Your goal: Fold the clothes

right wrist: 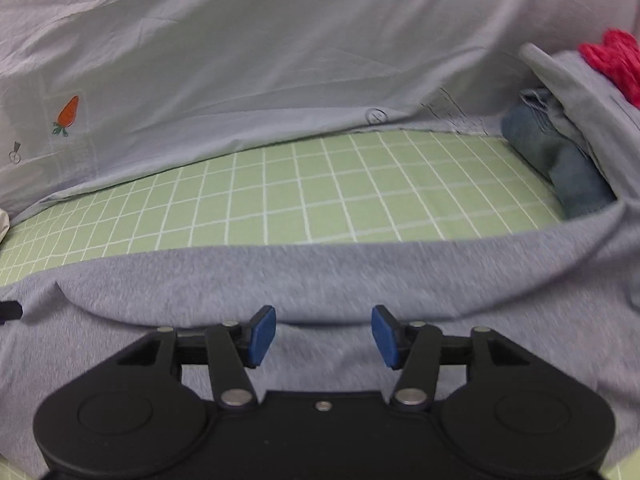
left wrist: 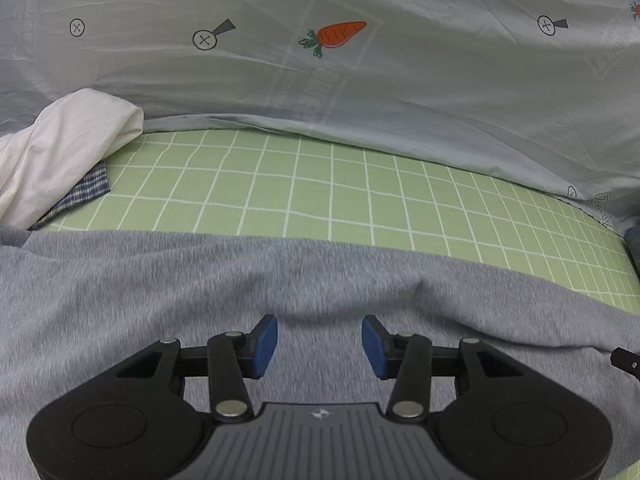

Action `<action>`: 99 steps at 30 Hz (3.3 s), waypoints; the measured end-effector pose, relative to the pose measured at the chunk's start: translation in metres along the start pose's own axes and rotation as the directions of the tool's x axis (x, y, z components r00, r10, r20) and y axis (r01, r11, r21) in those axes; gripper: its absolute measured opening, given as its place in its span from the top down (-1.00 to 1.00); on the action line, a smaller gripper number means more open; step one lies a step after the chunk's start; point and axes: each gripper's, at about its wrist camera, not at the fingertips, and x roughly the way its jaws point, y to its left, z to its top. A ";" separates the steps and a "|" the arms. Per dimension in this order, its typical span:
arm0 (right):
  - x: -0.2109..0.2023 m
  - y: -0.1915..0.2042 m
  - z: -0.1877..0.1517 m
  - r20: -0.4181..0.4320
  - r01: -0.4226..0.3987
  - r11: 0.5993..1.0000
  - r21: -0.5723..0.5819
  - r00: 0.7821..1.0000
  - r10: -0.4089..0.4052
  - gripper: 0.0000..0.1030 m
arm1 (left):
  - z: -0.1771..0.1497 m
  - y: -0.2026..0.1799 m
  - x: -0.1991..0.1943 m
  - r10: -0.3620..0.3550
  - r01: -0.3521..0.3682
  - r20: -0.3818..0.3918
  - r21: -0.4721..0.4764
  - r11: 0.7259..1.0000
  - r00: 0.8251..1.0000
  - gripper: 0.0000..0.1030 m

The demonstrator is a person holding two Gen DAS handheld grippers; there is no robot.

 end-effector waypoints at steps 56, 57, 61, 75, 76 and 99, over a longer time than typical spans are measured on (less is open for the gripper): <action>0.036 -0.153 0.029 0.031 0.349 0.928 0.128 0.934 -0.355 -0.39 | -0.085 0.036 -0.083 0.188 -0.206 -0.102 -0.208 0.956 0.977 -0.16; 0.034 -0.151 0.030 0.036 0.360 0.925 0.124 0.930 -0.367 -0.50 | -0.089 0.044 -0.083 0.196 -0.215 -0.105 -0.231 0.949 0.975 -0.20; 0.015 -0.126 0.016 0.046 0.340 0.940 0.043 0.939 -0.341 -0.87 | -0.103 0.076 -0.085 0.238 -0.263 -0.117 -0.322 0.909 0.964 -0.28; -0.014 0.002 -0.059 -0.038 0.226 0.965 -0.133 0.972 -0.233 -0.88 | -0.110 0.172 -0.073 0.246 -0.277 -0.127 -0.503 0.819 0.961 0.38; -0.016 0.010 -0.061 -0.035 0.225 0.964 -0.140 0.972 -0.232 -0.88 | -0.108 0.174 -0.072 0.244 -0.280 -0.138 -0.493 0.824 0.960 0.67; -0.041 0.061 -0.088 -0.012 0.206 0.968 -0.144 0.978 -0.209 -0.88 | -0.013 0.174 -0.089 0.191 -0.143 0.115 -0.335 0.931 0.975 0.93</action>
